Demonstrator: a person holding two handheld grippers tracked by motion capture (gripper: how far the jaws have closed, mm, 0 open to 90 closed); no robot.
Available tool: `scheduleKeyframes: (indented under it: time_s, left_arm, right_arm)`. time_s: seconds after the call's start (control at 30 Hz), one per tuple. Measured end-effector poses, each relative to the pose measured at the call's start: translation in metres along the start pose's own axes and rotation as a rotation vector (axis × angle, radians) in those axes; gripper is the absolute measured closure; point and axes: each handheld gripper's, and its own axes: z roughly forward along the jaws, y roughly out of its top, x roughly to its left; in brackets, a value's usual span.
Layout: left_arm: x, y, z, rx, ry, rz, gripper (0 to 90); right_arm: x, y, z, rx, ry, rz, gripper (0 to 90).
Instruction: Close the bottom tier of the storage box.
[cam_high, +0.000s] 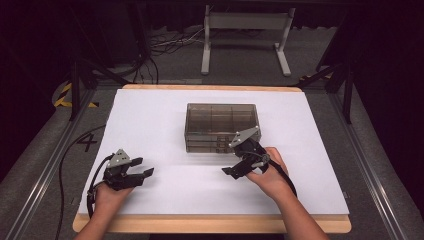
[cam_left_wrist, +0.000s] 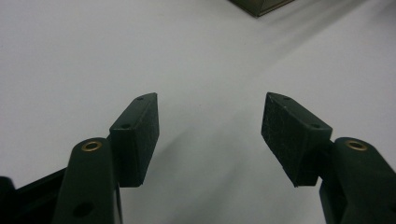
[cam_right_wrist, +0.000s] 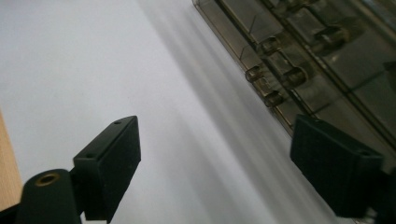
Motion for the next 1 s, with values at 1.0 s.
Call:
scheduleKeyframes:
  time_s: [1.0]
  left_arm:
    - [0.001,0.000,0.000,0.009,0.010,-0.001,37.7]
  right_arm:
    - [-0.056,-0.108,-0.067,-0.104,-0.211,0.265,13.2]
